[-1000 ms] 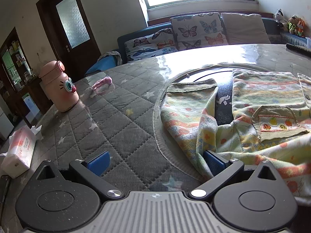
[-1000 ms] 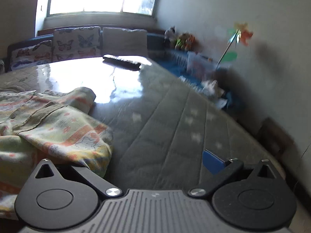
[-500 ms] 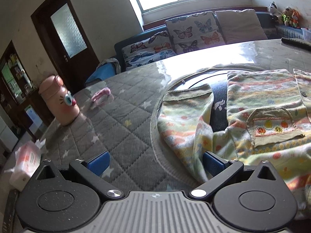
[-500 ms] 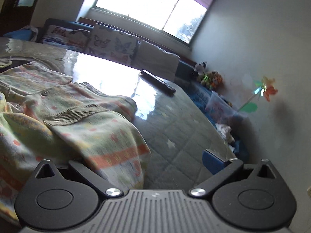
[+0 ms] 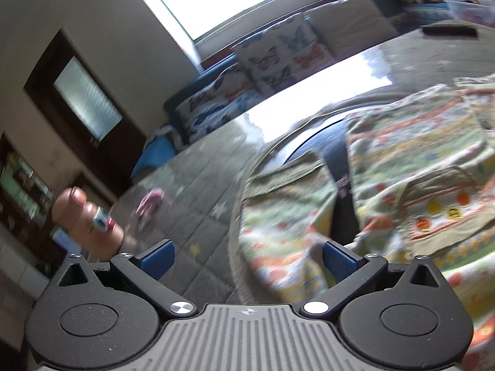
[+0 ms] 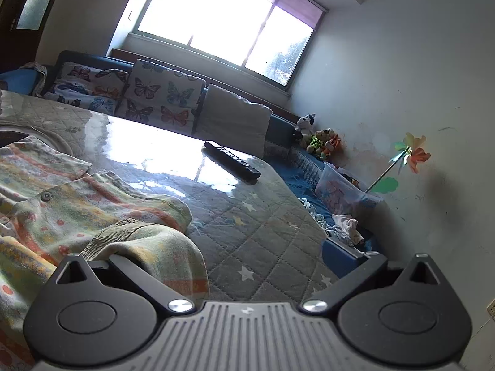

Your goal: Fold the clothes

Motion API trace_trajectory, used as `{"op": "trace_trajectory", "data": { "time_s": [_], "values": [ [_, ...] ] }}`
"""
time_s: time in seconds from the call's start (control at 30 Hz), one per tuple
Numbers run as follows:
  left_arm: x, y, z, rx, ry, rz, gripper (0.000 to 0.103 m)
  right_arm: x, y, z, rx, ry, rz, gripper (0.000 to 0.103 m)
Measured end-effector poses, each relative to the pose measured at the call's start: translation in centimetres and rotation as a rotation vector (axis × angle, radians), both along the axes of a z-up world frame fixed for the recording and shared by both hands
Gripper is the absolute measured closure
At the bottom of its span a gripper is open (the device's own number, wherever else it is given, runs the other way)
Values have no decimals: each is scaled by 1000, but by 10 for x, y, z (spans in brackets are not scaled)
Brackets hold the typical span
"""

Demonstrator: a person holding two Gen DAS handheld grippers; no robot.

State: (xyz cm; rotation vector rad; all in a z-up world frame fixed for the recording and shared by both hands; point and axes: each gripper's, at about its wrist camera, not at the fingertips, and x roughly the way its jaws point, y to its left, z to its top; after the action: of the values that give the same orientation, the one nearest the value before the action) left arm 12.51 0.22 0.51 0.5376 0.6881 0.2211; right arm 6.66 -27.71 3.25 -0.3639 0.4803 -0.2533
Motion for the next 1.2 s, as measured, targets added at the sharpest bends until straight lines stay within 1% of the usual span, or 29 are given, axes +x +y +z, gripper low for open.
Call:
{"op": "trace_trajectory", "data": {
  "time_s": [0.07,0.17,0.4,0.57,0.67,0.8,0.9,1.0,1.1,1.2],
  "values": [
    [4,-2,-3,15,8,-9,0,0,-3,-3,12,5,-10,0],
    [13,1,-6,-1,23,-19,0,0,-7,-5,20,8,-13,0],
    [24,13,-12,-23,50,-91,0,-2,-19,-9,50,8,-35,0],
    [36,20,-14,-11,49,-94,0,-3,-21,-10,70,-2,-31,0],
    [38,21,-11,-34,46,-116,0,-3,-22,-10,78,-7,-31,0],
    [40,19,-13,-22,46,-122,0,1,-25,-14,84,9,-40,0],
    [42,17,-14,1,29,-96,0,6,-22,-19,62,21,-37,0],
    [38,14,-15,72,-33,-31,0,7,-17,-21,14,14,-45,0],
    [32,17,-13,117,-101,30,0,0,-21,-13,22,-23,-51,0],
    [25,30,-7,117,-149,113,0,-7,-33,-3,54,-58,-88,0]
  ]
}}
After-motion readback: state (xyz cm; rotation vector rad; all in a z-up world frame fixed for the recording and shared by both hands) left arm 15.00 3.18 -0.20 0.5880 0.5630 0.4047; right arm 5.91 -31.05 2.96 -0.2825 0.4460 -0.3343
